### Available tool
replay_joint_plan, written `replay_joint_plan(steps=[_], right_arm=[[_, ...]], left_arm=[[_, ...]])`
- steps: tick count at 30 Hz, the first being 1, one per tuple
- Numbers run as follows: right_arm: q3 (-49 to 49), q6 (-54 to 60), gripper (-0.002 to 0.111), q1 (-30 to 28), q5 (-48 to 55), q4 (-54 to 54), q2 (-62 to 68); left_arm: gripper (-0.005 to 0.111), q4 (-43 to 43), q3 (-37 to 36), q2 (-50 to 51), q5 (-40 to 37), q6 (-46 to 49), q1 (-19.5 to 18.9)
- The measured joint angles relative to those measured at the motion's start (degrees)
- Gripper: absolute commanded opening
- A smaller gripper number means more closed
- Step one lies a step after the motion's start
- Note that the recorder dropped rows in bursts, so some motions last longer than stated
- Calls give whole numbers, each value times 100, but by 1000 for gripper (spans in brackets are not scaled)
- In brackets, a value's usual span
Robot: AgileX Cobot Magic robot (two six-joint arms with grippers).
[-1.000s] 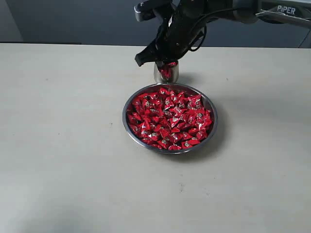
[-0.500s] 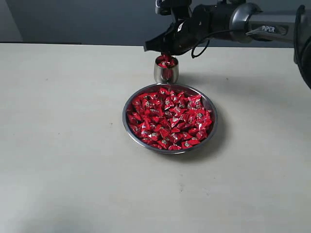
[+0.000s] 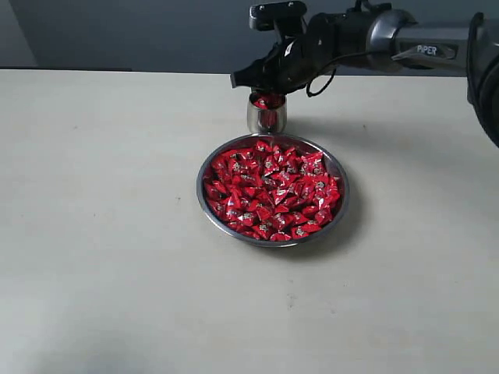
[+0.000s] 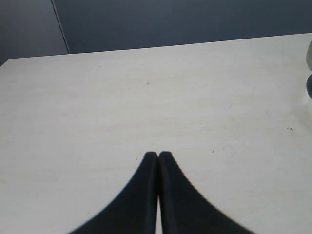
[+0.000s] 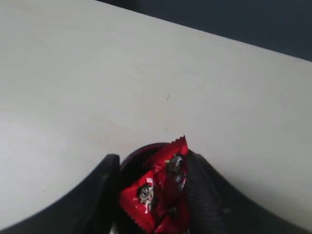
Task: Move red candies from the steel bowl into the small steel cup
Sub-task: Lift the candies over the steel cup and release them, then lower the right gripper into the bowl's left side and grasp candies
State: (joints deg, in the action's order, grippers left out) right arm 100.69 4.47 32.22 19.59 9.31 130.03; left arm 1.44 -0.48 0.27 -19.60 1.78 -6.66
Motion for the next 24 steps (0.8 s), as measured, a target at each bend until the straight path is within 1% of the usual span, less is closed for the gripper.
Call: replay_joint_plan(steps=[4, 10, 14, 17, 24], right_arm=[[0, 0, 44, 0, 330, -20, -308], [14, 0, 44, 0, 1341, -186, -761], [-103, 244, 44, 66, 1880, -225, -867], [-344, 431, 44, 176, 2019, -250, -867], [-841, 595, 43, 456, 1949, -261, -867]], left_arm=[[0, 0, 0, 0, 0, 0, 0], [0, 0, 0, 0, 0, 0, 0], [0, 0, 0, 0, 0, 0, 0], [0, 0, 0, 0, 0, 0, 0], [0, 0, 0, 0, 0, 0, 0]])
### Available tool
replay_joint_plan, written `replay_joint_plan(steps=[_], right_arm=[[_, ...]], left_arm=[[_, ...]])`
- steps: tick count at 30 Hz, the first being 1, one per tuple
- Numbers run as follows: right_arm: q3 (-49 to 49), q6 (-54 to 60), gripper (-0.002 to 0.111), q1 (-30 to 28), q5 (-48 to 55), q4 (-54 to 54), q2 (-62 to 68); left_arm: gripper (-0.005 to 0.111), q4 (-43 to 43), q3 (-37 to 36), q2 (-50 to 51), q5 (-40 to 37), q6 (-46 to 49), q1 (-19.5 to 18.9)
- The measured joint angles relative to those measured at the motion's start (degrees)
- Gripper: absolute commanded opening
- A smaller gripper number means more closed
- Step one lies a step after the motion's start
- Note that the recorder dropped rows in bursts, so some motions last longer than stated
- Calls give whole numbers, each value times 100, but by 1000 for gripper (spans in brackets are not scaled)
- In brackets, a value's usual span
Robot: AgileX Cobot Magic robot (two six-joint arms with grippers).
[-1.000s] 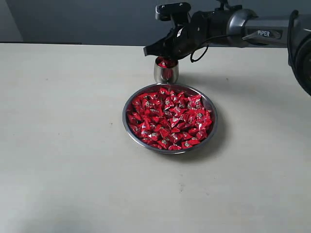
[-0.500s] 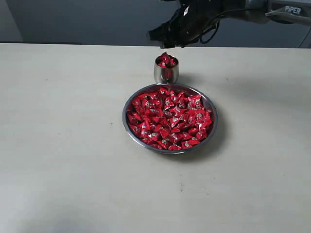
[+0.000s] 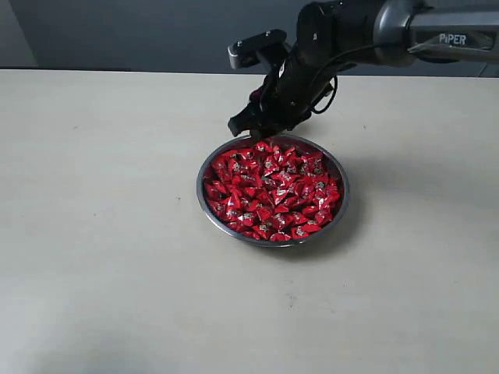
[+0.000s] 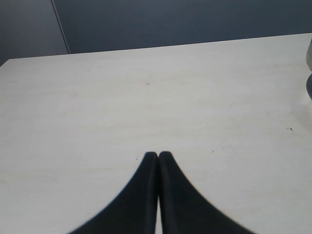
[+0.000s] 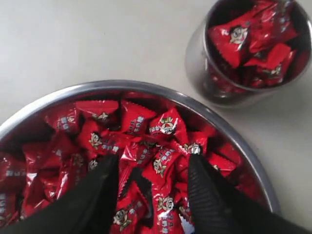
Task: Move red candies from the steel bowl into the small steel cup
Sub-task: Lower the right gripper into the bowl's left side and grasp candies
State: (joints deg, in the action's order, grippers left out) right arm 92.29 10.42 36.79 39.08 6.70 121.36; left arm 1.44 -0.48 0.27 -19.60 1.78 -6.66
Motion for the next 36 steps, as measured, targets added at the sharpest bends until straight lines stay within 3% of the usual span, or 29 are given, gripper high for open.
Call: replay_joint_plan(steps=[24, 26, 29, 36], right_arm=[[-153, 24, 39, 123, -1173, 251, 739], [-153, 13, 31, 123, -1262, 262, 829], [-153, 13, -1, 123, -1337, 248, 877], [-153, -20, 0, 123, -1192, 248, 733]], left_arm=[[0, 0, 0, 0, 0, 0, 0], [0, 0, 0, 0, 0, 0, 0], [0, 0, 0, 0, 0, 0, 0], [0, 0, 0, 0, 0, 0, 0]])
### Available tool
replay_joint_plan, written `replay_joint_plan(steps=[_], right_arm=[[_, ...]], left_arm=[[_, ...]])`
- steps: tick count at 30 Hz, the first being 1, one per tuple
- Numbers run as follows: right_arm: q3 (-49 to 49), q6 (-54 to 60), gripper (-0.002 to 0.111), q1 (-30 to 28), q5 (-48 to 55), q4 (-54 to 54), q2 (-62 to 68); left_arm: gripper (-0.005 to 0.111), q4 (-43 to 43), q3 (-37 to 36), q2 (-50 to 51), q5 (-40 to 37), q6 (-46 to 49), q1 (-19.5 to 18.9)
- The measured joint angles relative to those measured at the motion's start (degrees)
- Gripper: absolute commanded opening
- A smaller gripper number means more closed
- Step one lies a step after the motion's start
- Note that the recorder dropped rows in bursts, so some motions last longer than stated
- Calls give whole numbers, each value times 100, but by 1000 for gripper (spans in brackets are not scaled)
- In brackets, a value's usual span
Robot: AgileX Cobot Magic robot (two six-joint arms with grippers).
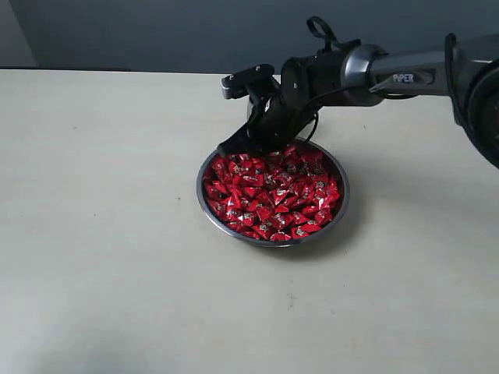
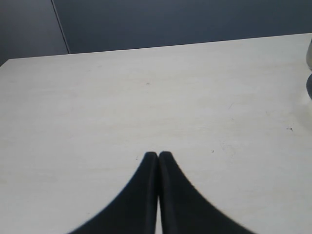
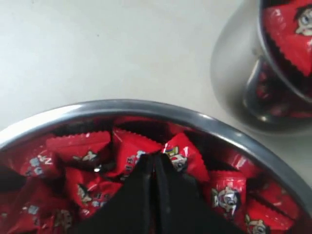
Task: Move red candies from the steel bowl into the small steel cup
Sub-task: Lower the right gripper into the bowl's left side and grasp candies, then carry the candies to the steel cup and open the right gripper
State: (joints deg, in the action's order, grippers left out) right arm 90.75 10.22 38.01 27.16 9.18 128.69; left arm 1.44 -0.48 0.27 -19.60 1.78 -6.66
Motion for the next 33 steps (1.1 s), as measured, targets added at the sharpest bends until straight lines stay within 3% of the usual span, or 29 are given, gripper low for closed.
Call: replay_joint_plan(steps=[14, 21, 24, 33], right_arm=[[0, -13, 0, 0, 337, 0, -1064], [0, -30, 0, -50, -454, 1, -1180], [127, -108, 0, -266, -852, 64, -1002], [1227, -141, 0, -500, -650, 412, 186]], left_arm=[[0, 0, 0, 0, 0, 0, 0], [0, 0, 0, 0, 0, 0, 0], [0, 0, 0, 0, 0, 0, 0], [0, 0, 0, 0, 0, 0, 0]])
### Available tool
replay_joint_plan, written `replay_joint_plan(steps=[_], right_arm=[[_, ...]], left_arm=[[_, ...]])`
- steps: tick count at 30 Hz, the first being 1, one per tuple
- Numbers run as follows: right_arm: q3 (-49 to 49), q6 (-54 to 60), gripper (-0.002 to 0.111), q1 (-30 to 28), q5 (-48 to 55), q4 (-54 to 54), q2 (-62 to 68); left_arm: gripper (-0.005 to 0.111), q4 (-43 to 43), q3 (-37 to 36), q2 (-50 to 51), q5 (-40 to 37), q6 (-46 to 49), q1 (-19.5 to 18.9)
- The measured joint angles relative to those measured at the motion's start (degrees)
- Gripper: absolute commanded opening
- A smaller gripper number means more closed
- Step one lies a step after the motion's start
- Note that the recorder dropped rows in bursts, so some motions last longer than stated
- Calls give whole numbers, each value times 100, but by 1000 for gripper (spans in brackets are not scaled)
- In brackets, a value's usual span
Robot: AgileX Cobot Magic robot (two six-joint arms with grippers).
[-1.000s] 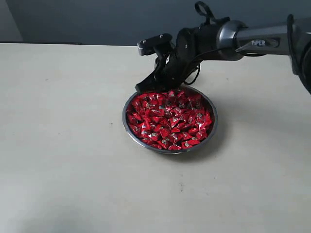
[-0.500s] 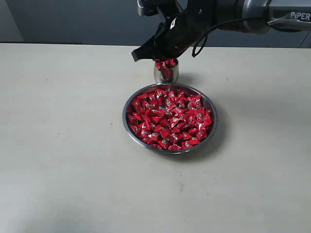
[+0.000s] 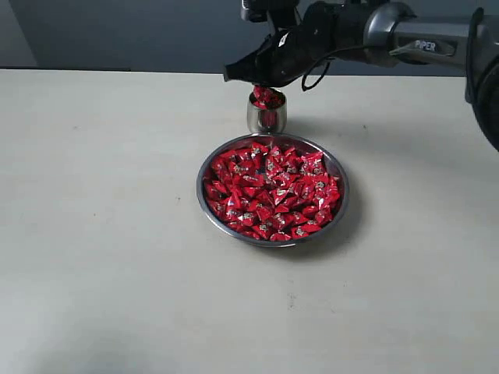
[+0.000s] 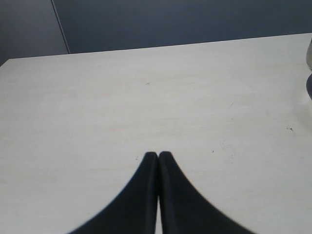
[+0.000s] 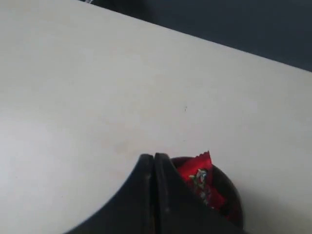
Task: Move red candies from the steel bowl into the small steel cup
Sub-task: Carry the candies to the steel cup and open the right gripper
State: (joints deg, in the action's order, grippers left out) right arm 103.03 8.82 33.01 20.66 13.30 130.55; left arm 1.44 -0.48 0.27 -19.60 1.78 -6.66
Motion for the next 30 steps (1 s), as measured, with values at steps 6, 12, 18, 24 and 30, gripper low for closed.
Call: replay_joint_plan(steps=[6, 12, 18, 24, 30], right_arm=[[31, 0, 4, 0, 6, -418, 234], [36, 0, 37, 0, 14, -469, 247], [36, 0, 39, 0, 179, -480, 204], [36, 0, 39, 0, 541, -493, -180], [36, 0, 39, 0, 1014, -452, -577]], left_arm=[[0, 0, 0, 0, 0, 0, 0], [0, 0, 0, 0, 0, 0, 0], [0, 0, 0, 0, 0, 0, 0], [0, 0, 0, 0, 0, 0, 0], [0, 0, 0, 0, 0, 0, 0]])
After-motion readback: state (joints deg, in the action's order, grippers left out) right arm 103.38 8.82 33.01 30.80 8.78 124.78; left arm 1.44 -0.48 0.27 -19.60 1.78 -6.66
